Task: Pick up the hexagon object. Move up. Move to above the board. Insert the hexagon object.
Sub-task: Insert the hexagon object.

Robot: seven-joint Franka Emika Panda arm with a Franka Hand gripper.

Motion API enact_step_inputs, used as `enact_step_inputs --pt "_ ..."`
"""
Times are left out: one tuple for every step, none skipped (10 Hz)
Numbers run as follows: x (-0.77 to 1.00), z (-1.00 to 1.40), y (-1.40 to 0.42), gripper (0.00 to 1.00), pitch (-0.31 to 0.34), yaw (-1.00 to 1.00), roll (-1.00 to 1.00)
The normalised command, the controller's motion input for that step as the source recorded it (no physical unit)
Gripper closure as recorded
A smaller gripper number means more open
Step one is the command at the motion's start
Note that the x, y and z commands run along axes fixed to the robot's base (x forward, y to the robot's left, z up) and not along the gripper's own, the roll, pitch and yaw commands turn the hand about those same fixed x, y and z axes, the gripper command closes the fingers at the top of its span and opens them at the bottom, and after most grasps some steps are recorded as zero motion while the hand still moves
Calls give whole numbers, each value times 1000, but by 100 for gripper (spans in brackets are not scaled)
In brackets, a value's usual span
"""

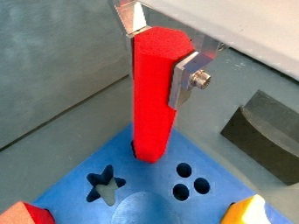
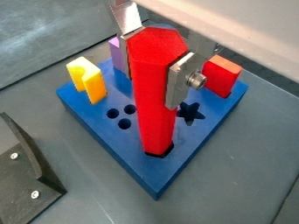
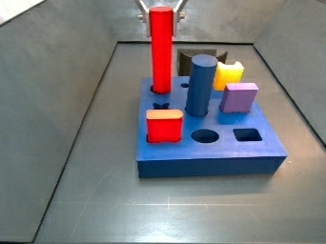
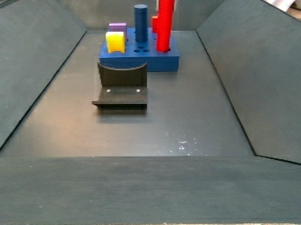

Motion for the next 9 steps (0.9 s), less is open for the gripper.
enact_step_inputs --pt "-9 -257 0 100 0 209 226" --pt "0 -246 -20 100 0 186 290" --pt "0 -240 -43 100 0 217 284" --pt "126 -283 -106 100 3 180 234" --pt "69 -263 -123 100 27 117 320" --pt "0 -234 -114 100 53 0 324" --pt "0 -166 -80 100 63 -66 279" --pt "0 -149 -57 100 76 -89 261" --pt "-9 -140 -29 100 64 -97 209"
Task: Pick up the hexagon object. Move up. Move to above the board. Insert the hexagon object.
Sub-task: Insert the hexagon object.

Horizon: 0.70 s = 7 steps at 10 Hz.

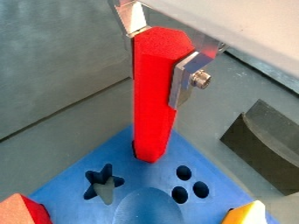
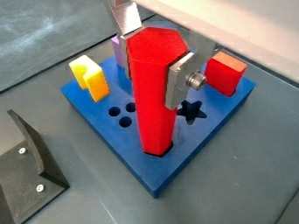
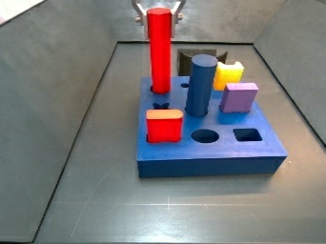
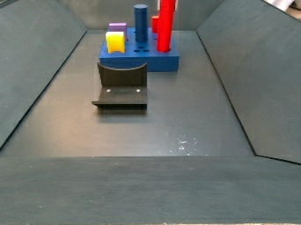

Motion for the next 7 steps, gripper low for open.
enact_step_inputs --pt "0 -280 -29 100 54 -94 141" --pt "0 -314 -14 100 81 -134 189" --pt "0 -306 -26 100 59 -131 126" --pt "69 -469 -77 100 11 -66 57" --pt "320 -660 -137 100 0 -43 49" --pt "437 -771 -140 100 0 -60 30" --pt "471 -897 -131 100 0 -134 10"
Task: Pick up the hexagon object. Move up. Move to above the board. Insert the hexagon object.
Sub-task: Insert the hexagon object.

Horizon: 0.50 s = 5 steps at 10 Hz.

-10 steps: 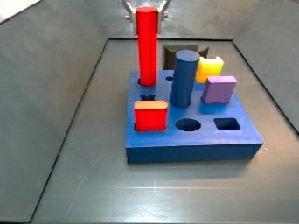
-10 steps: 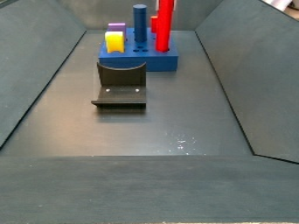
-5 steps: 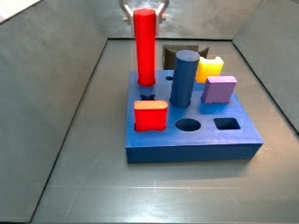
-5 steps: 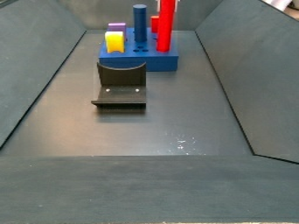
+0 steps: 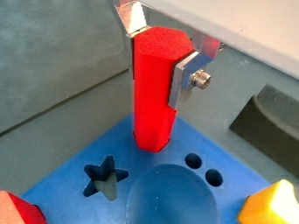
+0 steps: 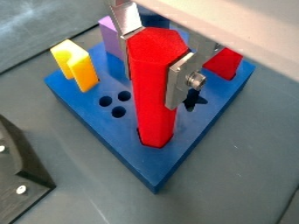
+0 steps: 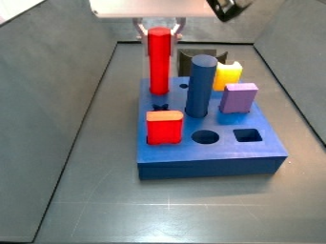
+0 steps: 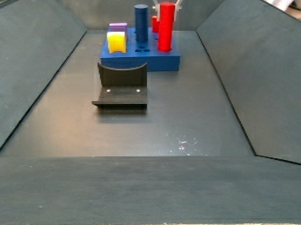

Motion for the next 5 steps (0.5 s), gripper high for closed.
enact_step_inputs --pt "420 -966 -154 100 0 -123 39" --pt "511 -1000 -149 100 9 -134 20" --pt "477 -1000 -157 100 1 -140 30" --pt "411 -1000 -166 100 0 -129 46" --pt "383 -571 0 100 0 -183 -253"
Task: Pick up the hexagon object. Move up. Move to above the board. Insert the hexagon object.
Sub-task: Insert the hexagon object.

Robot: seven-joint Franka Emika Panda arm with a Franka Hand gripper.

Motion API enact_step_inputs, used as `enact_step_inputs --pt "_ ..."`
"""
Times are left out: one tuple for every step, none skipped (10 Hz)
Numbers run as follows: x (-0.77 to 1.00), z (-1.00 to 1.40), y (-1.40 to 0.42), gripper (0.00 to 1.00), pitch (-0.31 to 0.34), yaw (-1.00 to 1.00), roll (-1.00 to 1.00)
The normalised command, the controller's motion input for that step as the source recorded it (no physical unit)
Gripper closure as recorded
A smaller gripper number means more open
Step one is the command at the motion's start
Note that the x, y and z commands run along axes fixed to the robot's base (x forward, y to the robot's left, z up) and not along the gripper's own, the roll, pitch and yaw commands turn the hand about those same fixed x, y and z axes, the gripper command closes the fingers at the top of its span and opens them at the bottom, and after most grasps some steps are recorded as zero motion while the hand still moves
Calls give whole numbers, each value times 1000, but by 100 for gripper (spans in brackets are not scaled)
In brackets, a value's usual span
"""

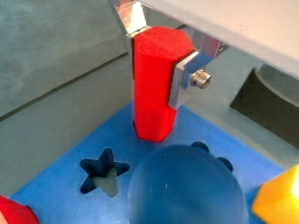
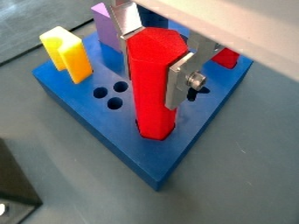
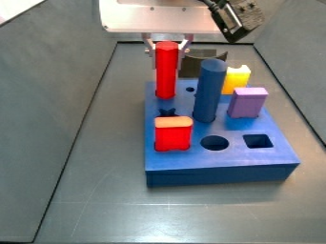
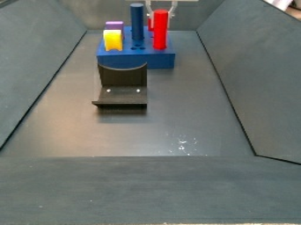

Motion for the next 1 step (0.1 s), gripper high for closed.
enact_step_inputs --pt "146 -137 0 100 7 -89 -130"
